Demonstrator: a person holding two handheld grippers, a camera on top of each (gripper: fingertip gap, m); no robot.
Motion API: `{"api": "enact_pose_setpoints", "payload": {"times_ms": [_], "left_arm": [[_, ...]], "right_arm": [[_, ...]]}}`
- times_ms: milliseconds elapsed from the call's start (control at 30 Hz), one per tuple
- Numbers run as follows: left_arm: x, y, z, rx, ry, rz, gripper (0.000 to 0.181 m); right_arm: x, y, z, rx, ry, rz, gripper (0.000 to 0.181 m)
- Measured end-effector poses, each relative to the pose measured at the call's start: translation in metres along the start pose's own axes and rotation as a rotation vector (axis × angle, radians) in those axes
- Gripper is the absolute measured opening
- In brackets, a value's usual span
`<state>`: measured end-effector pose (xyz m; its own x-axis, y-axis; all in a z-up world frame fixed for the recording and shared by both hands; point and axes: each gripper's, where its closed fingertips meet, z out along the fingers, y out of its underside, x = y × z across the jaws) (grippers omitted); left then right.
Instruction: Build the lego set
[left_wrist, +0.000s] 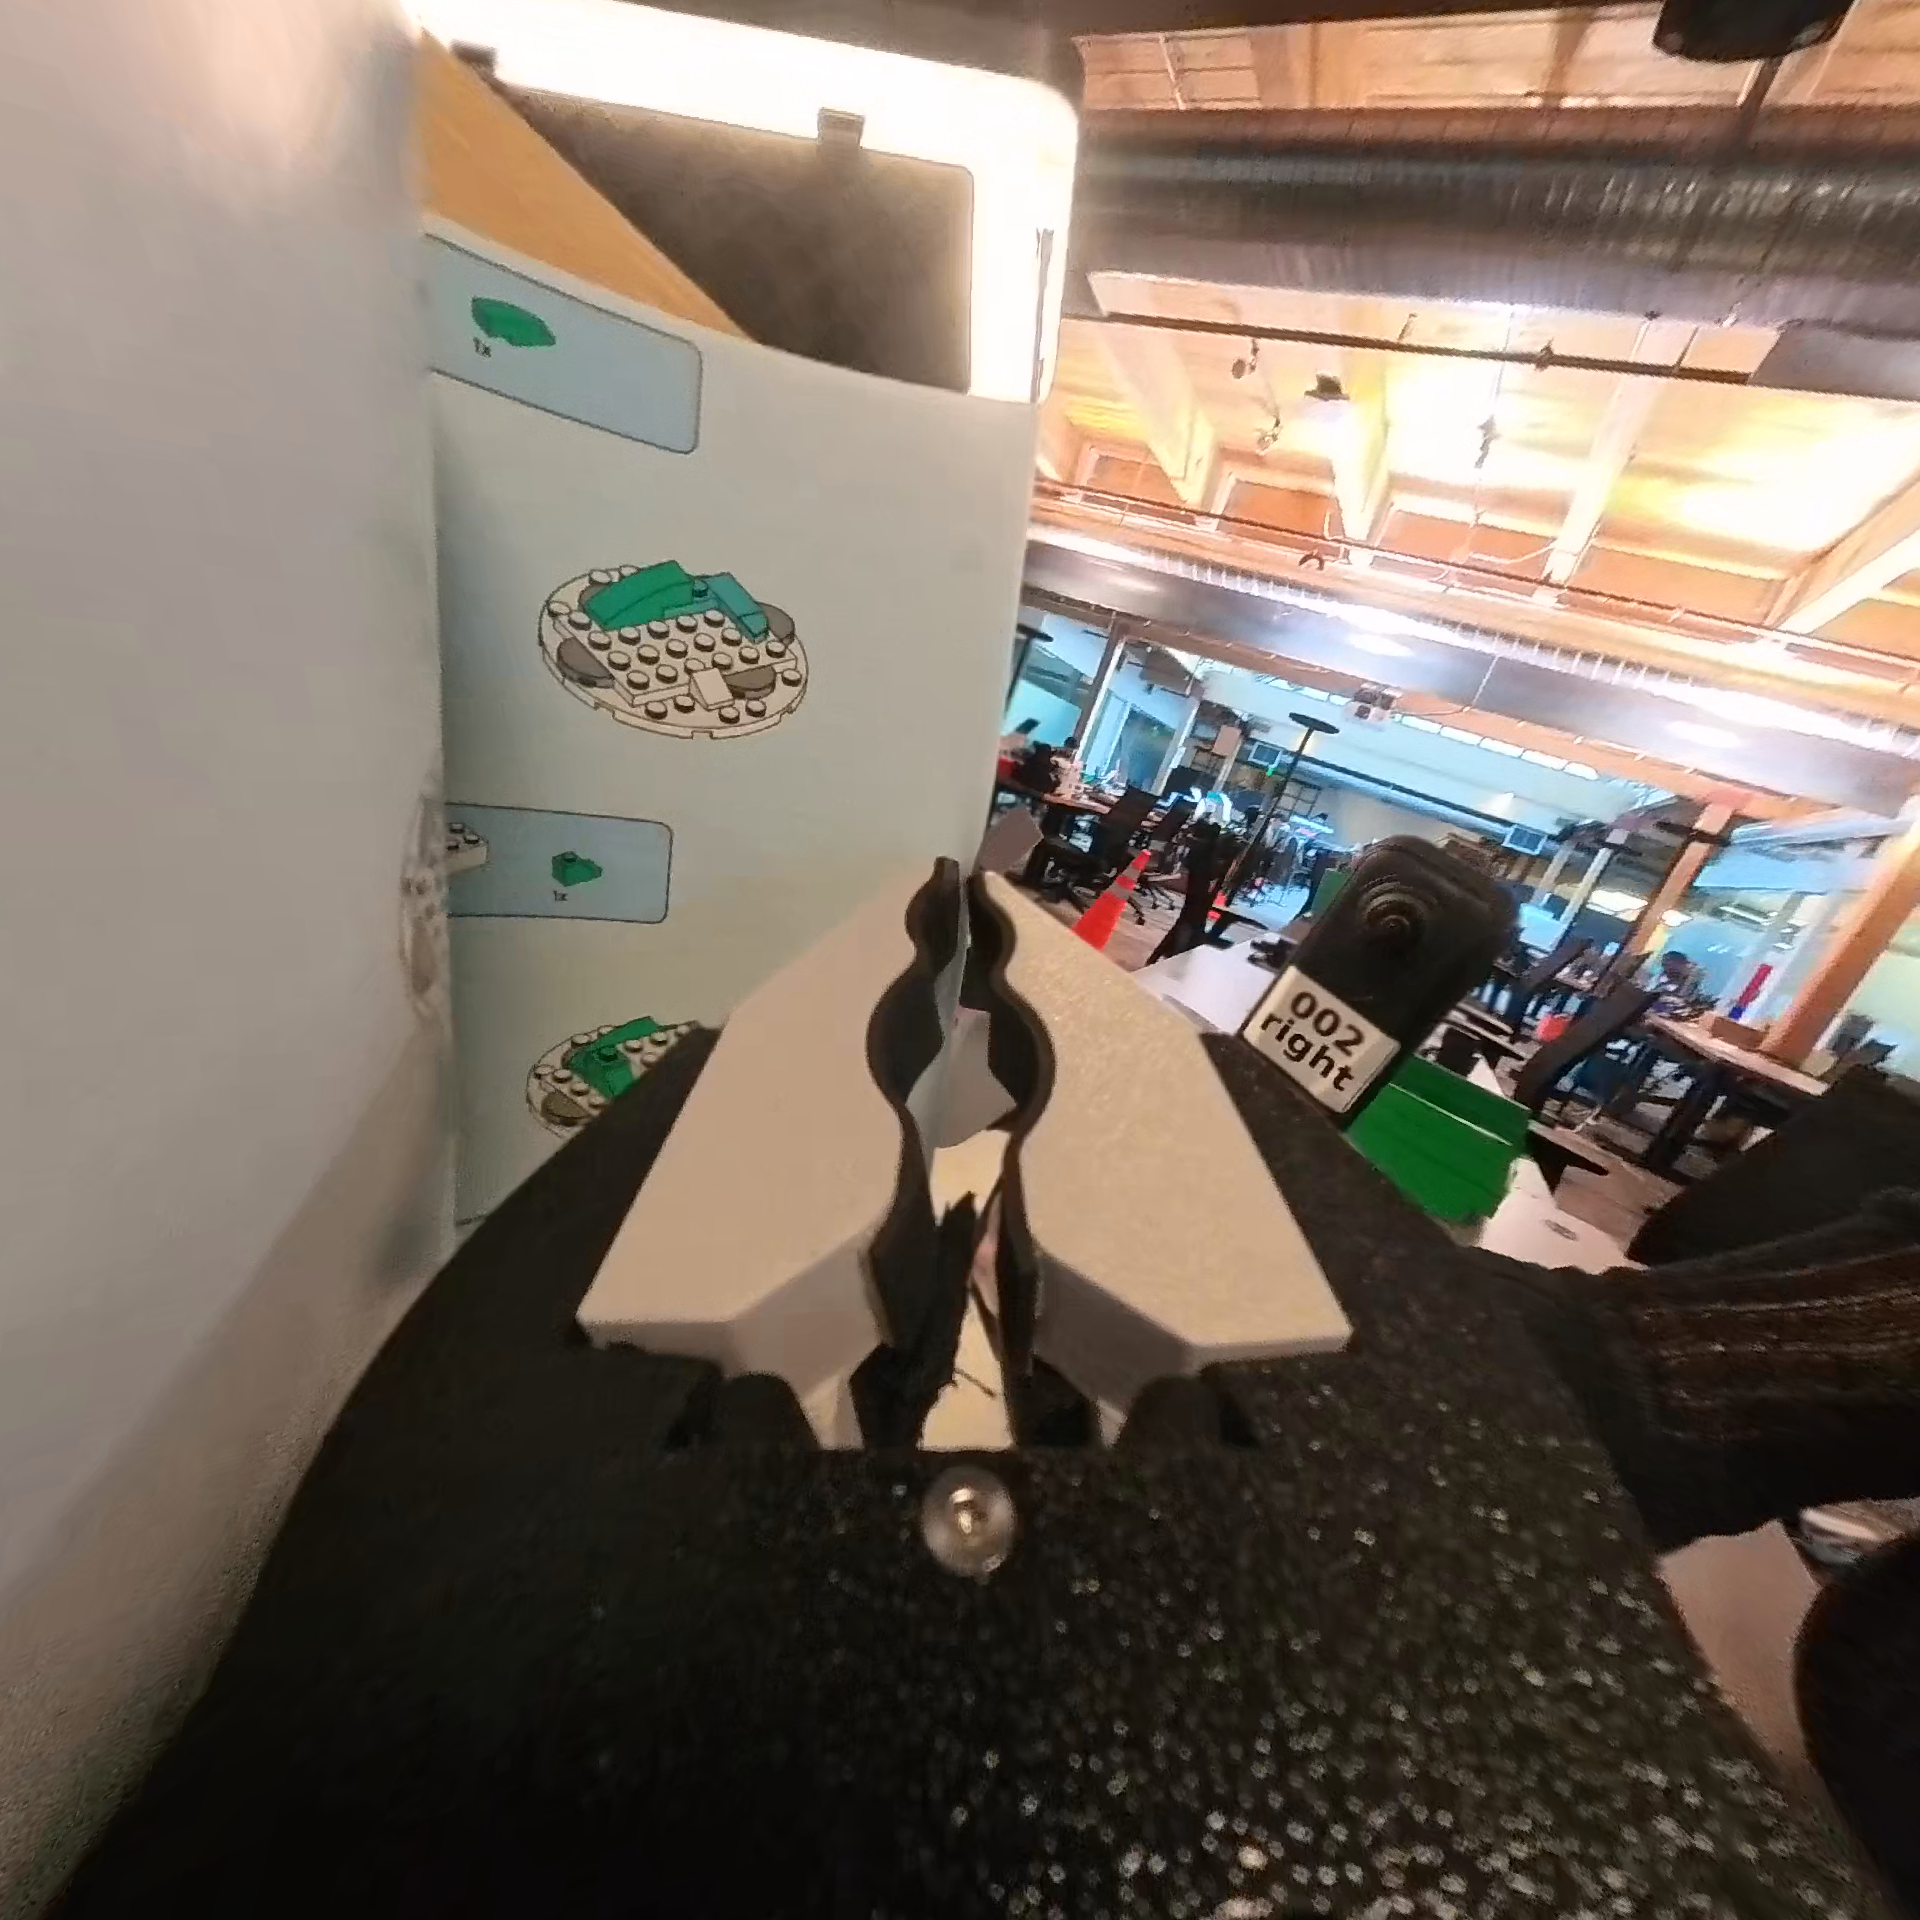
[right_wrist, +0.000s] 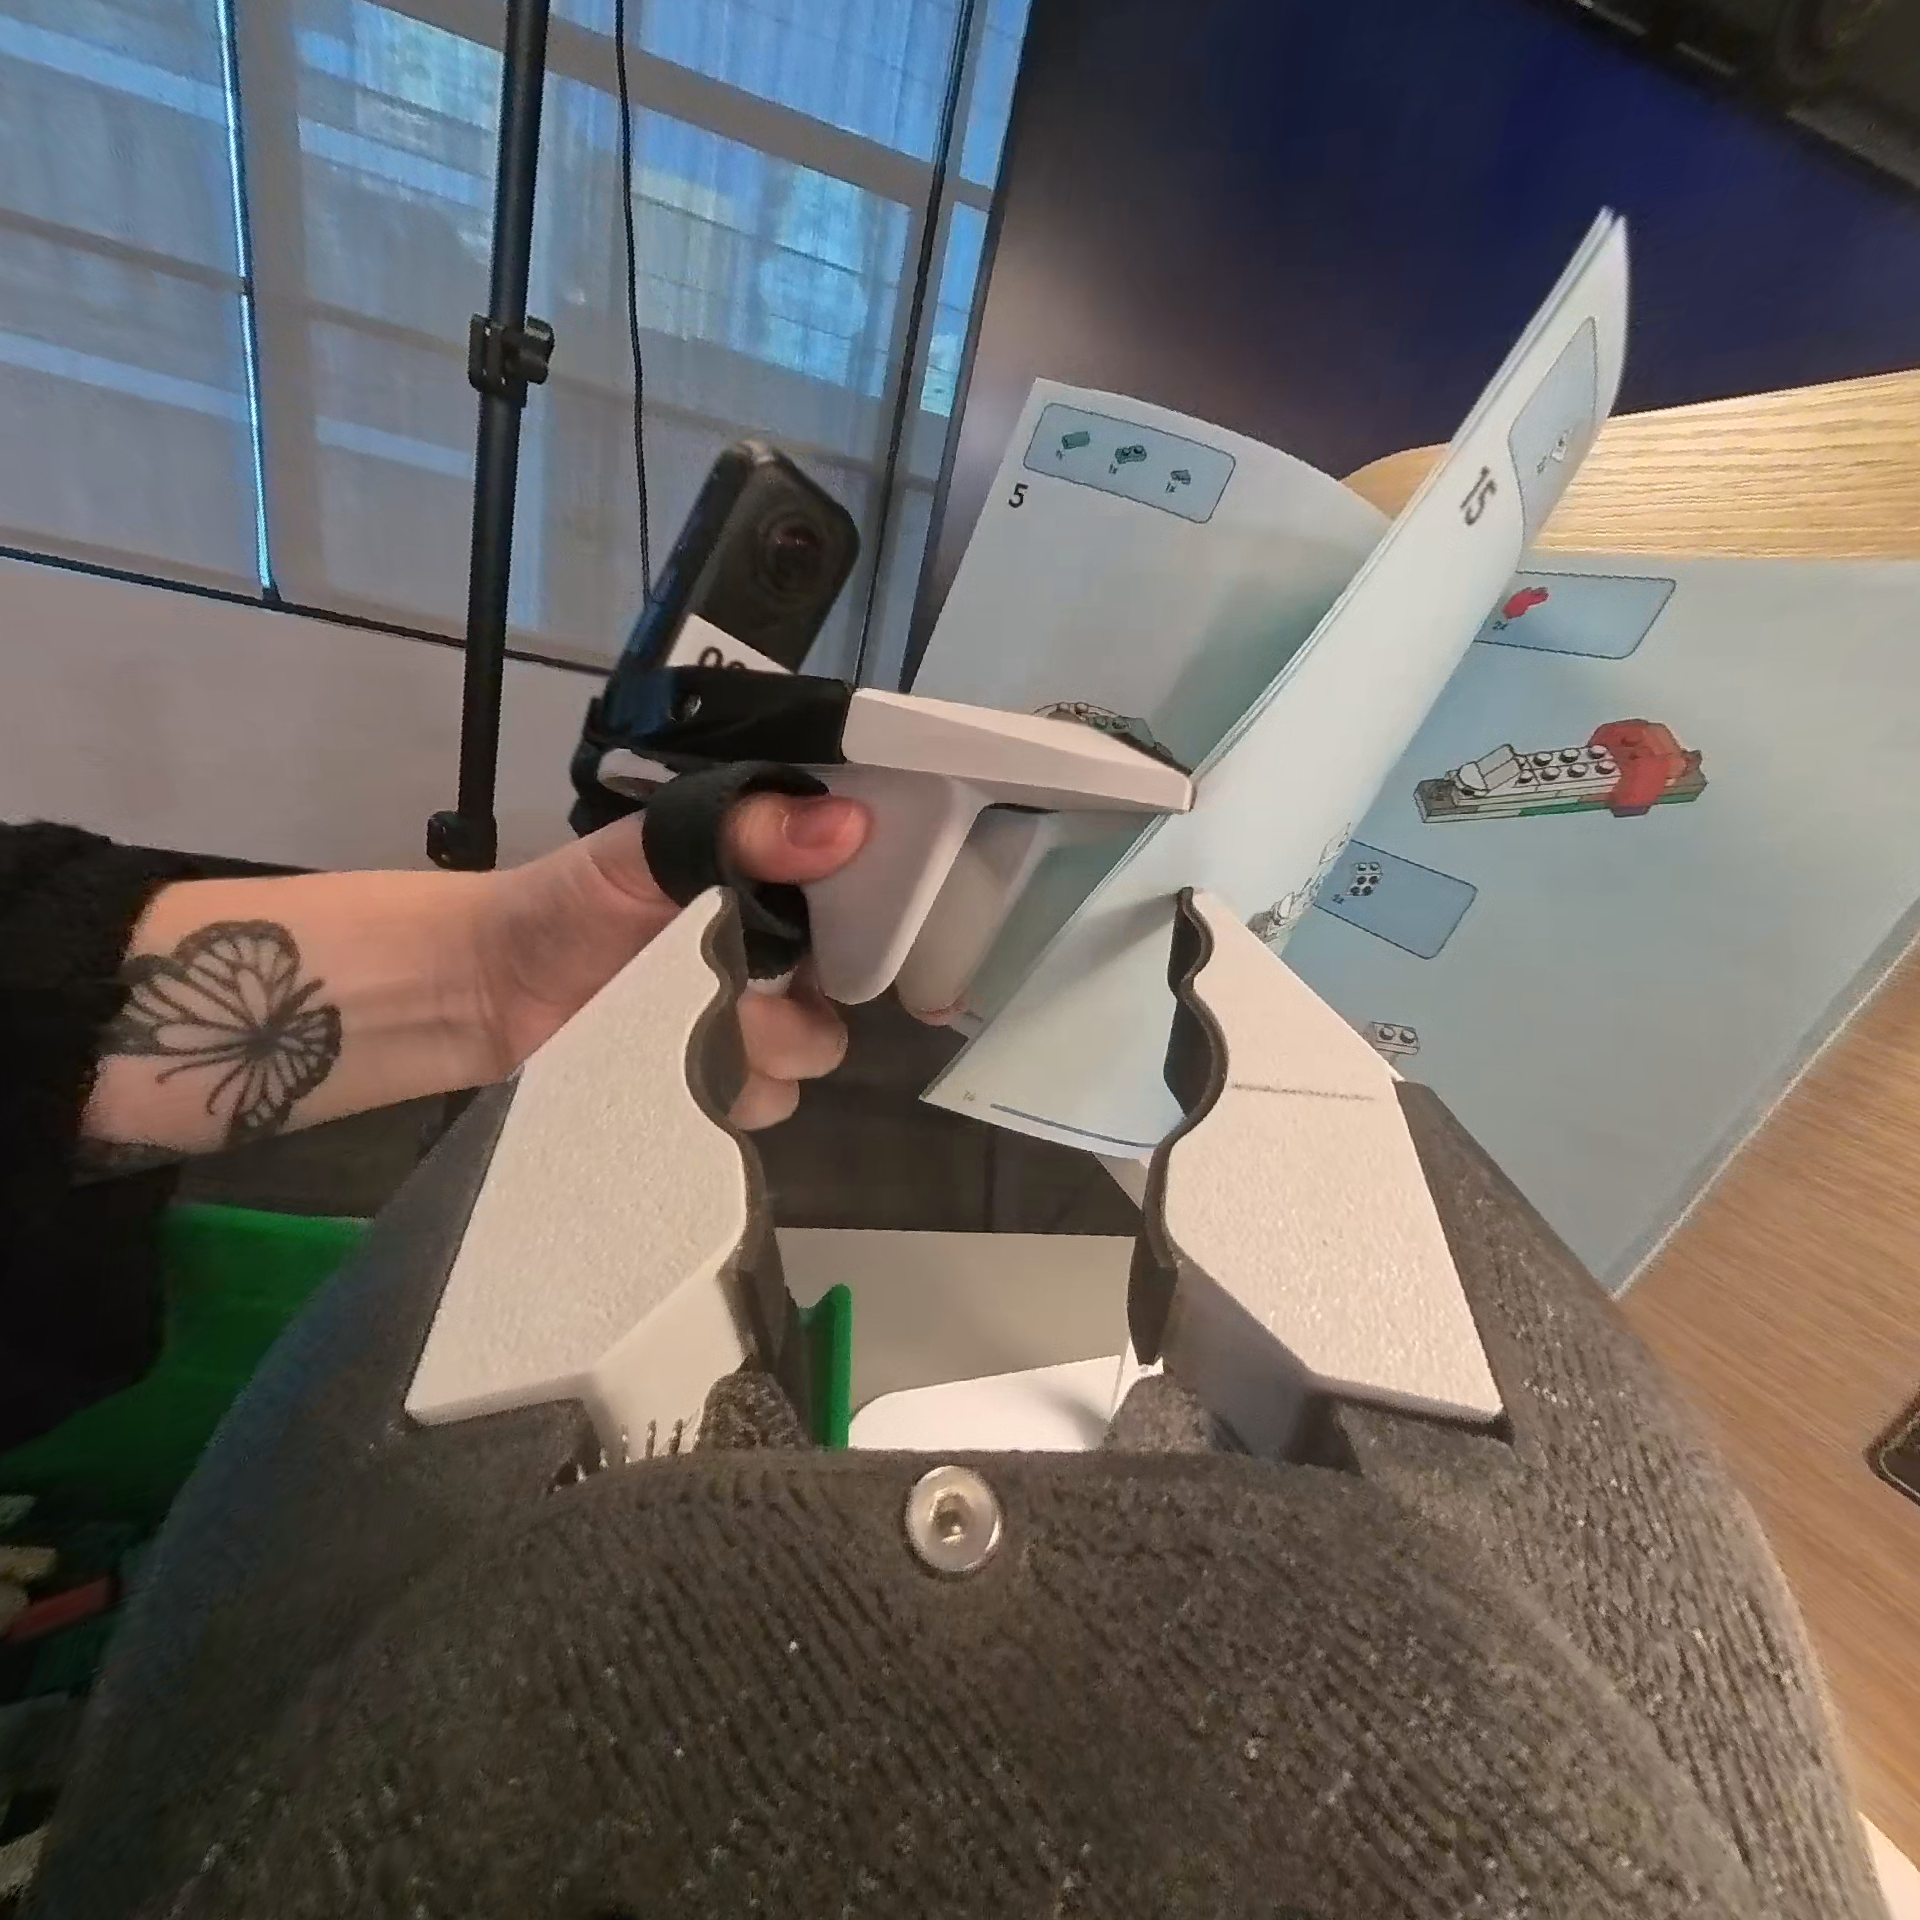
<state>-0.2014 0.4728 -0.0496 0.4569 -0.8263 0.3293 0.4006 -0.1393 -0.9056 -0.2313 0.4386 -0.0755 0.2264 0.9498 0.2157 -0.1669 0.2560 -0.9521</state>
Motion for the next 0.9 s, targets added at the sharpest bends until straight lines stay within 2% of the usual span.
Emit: {"api": "enact_pose_setpoints", "payload": {"times_ms": [600, 900], "left_arm": [[0.0011, 0.0017, 0.002, 0.005, 0.041, -0.032, 0.001], [0.0025, 0.0015, 0.0002, 0.029, 0.114, -0.156, 0.0]], "right_arm": [[0.0004, -0.002, -0.0015, 0.015, -0.012, 0.018, 0.081], [-0.0006, -0.0014, -0.0031, 0.015, -0.021, 0.022, 0.081]]}}
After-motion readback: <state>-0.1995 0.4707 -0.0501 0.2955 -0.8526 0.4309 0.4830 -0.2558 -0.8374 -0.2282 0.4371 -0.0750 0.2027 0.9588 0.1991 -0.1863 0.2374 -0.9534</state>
